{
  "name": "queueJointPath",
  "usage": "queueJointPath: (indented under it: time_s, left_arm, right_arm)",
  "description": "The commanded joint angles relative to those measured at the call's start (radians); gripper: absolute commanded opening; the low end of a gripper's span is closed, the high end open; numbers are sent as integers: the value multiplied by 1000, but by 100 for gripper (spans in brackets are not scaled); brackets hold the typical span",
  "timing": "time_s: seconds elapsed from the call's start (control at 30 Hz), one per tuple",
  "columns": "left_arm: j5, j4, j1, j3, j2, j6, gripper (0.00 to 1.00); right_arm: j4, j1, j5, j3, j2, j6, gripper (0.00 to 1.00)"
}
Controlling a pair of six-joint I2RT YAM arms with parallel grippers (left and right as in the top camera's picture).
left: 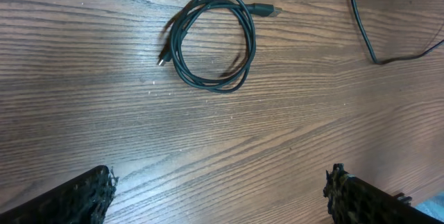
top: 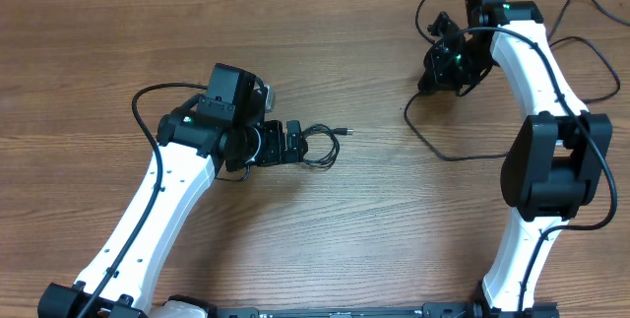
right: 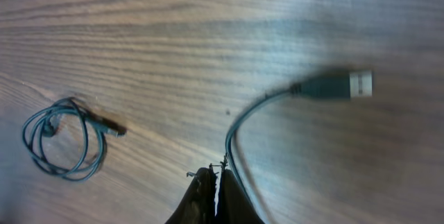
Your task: Untangle cables
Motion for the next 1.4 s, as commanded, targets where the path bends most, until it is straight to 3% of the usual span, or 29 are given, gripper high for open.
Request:
queueJointPath:
  time_s: [0.0, 0.07, 0.1, 0.17, 0.2, 0.37, 0.63, 0.7, 0.77, 0.93, 1.37]
  left_arm:
    - [-6, 0, -4, 10, 5, 8, 99]
    - [-6, 0, -4, 10, 5, 8, 100]
    - [-6, 0, -4, 10, 5, 8, 100]
    - [-6, 0, -4, 10, 5, 8, 99]
    - [-6, 0, -4, 10, 5, 8, 99]
    - [-6, 0, -4, 10, 5, 8, 100]
    - [-6, 0, -4, 10, 5, 8, 99]
    - [-6, 0, -4, 10, 5, 8, 100]
    - [-6, 0, -4, 10, 5, 8, 100]
    - [-6, 0, -4, 10, 5, 8, 99]
    - [-6, 0, -4, 10, 5, 8, 100]
  right_arm:
    - [-29, -46, 41, 89, -24, 115, 4]
    - [-76, -90, 62, 167, -24, 179, 12]
    - [-105, -118, 61, 215, -24, 191, 27]
    - [-148, -176, 61, 297, -24, 223, 94]
    - [-166, -215, 66, 341, -24, 259, 100]
    - [-163, -420, 110, 422, -23, 478, 100]
    - [-111, -622, 155, 324, -1, 546, 100]
    - [-74, -642, 216, 274, -1, 595, 100]
    - [-33, -651, 261, 223, 0, 612, 93]
    - [89, -649, 285, 111, 10, 621, 97]
    - [134, -655, 286, 229, 52, 597, 98]
